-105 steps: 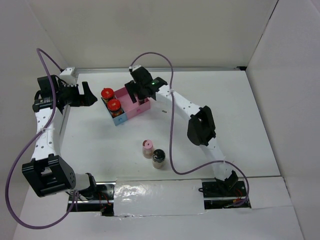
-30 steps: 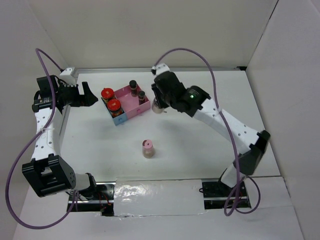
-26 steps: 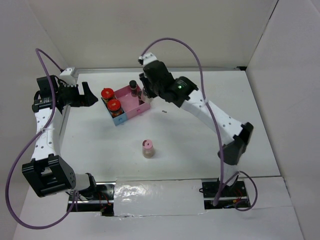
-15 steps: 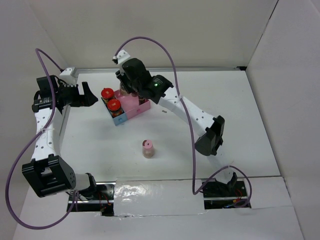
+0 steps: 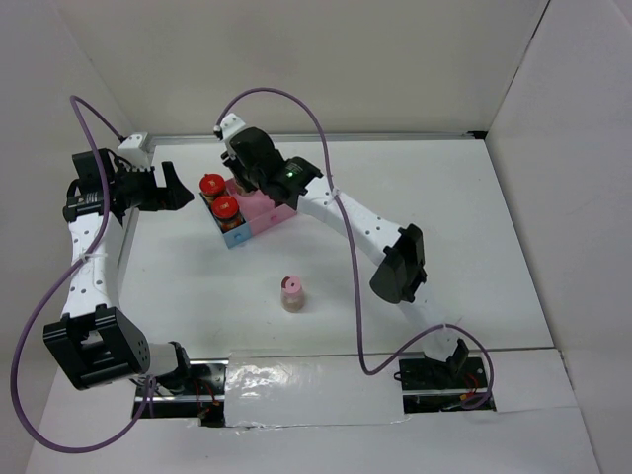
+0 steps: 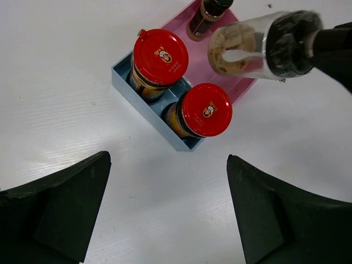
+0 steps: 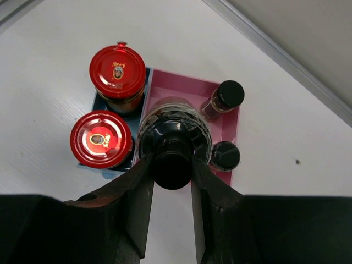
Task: Organize the condiment bottles
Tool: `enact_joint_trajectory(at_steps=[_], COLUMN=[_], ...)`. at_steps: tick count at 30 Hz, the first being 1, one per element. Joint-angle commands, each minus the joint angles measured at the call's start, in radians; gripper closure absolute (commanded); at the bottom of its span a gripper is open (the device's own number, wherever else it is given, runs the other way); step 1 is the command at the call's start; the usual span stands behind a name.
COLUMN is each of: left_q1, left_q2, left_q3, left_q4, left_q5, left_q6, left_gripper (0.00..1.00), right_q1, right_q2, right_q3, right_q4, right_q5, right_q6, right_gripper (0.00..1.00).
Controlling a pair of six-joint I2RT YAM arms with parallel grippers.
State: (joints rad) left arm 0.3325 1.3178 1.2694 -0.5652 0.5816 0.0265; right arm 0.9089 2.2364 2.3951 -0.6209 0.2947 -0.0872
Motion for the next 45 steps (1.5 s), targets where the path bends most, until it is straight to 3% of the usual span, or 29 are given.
enact_joint_trajectory(at_steps=[1, 15, 28, 37, 40, 42, 43, 45], left_q1=[0.007, 0.007, 0.007, 0.007, 0.007, 0.007, 0.007, 0.007], left_q2=[-0.009, 0.006, 0.017, 0.021, 0.023, 0.023, 0.023, 0.023], left_q3=[-0.011, -0.008, -0.002, 0.011, 0.013, 0.015, 0.015, 0.018], left_q4=[0.019, 0.018, 0.018, 0.008, 0.005, 0.007, 0.005, 0.004], left_q5=[0.018, 0.017, 0.024, 0.038, 0.038, 0.038, 0.040, 0.044], left_q6=[0.015, 0.016, 0.018, 0.021, 0.021, 0.021, 0.021, 0.023], left_gripper=[0.01, 0.01, 0.01, 0.01, 0.01, 0.01, 0.01, 0.01], right_q1=[-0.010, -0.033, -0.077, -0.079, -0.081, -0.079, -0.079, -0.079], right_q2=[0.037, 0.118, 0.149, 0.161, 0.164, 0.166, 0.167, 0.167], right_q3=[0.009, -0.037, -0.057, -0.063, -0.062, -0.062, -0.060, -0.056], right_q4=[0.089, 0.072, 0.058, 0.059, 0.064, 0.064, 0.064, 0.062], right_q5=[0.012, 0.004, -0.097, -0.108, -0.111, -0.112, -0.112, -0.112], right_q6=[-0.009, -0.002, 0.043, 0.033, 0.029, 0.026, 0.024, 0.024], right_gripper=[1.00, 1.00, 0.98, 0.82, 0.71, 0.61, 0.51, 0.44])
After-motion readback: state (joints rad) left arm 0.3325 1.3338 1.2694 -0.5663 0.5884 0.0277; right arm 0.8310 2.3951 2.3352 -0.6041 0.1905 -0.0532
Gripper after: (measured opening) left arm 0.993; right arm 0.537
